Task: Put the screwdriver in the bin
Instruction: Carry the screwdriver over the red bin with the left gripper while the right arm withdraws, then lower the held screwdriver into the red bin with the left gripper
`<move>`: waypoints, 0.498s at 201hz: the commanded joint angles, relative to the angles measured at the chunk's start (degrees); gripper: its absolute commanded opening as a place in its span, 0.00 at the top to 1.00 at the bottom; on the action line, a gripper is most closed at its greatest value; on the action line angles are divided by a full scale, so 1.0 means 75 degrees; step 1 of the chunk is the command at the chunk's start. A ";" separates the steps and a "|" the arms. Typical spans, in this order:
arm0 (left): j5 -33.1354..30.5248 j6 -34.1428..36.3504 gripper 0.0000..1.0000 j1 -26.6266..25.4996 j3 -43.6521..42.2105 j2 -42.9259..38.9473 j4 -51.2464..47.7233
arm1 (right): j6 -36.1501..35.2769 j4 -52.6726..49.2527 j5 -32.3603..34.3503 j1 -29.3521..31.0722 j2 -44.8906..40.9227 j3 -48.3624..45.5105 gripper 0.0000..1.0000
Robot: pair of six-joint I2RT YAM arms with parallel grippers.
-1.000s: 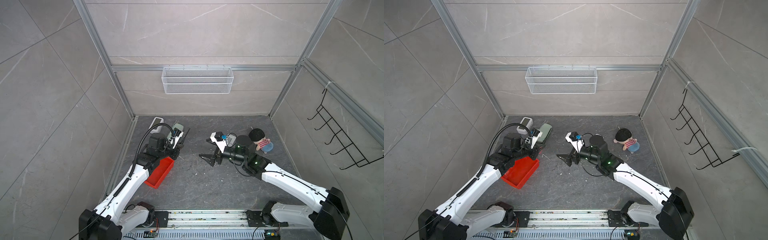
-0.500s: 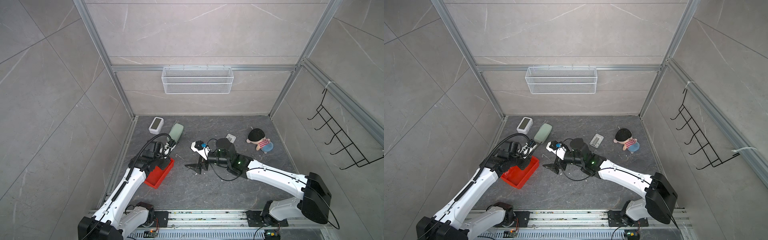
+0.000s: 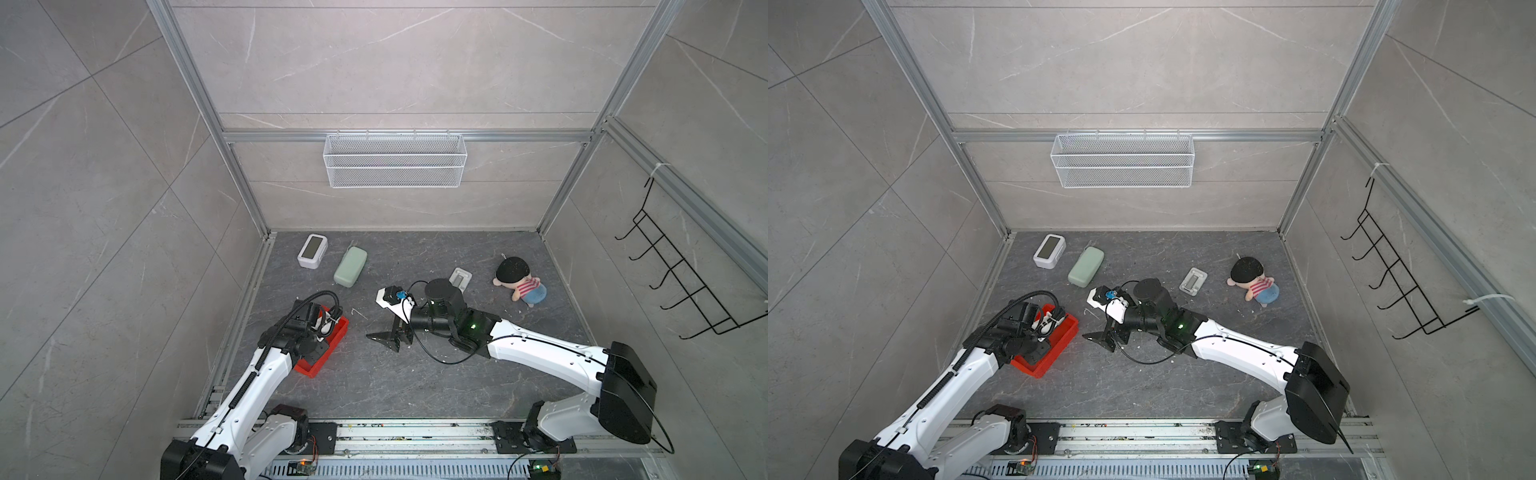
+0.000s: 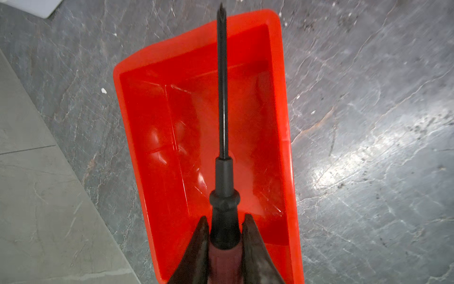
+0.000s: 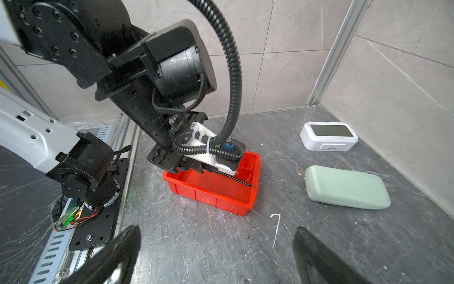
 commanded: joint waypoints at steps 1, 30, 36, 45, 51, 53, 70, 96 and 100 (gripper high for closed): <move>-0.0264 0.0167 1.00 0.0074 -0.0145 -0.0129 0.0120 | -0.0100 -0.0149 0.0058 0.0043 0.0115 0.0230 0.01; -0.0197 0.0094 1.00 0.0096 -0.0359 0.0095 0.0494 | -0.0080 -0.0195 0.0049 0.0056 0.0104 0.0241 0.01; -0.0188 0.0088 1.00 0.0087 -0.0377 0.0153 0.0552 | -0.0074 -0.0208 0.0058 0.0051 0.0093 0.0260 0.01; -0.0177 0.0083 1.00 0.0089 -0.0410 0.0225 0.0650 | -0.0074 -0.0220 0.0070 0.0054 0.0092 0.0248 0.01; -0.0176 0.0074 1.00 0.0087 -0.0419 0.0265 0.0717 | -0.0063 -0.0231 0.0070 0.0060 0.0092 0.0252 0.01; -0.0181 0.0075 1.00 0.0092 -0.0433 0.0280 0.0750 | -0.0062 -0.0238 0.0070 0.0055 0.0092 0.0251 0.01; -0.0191 0.0037 1.00 0.0091 -0.0500 0.0411 0.0971 | -0.0050 -0.0255 0.0082 0.0056 0.0092 0.0250 0.01; -0.0271 -0.0011 1.00 0.0086 -0.0589 0.0662 0.1274 | -0.0033 -0.0267 0.0092 0.0061 0.0092 0.0252 0.01; -0.0275 -0.0011 1.00 0.0091 -0.0590 0.0695 0.1309 | -0.0027 -0.0277 0.0109 0.0063 0.0086 0.0253 0.01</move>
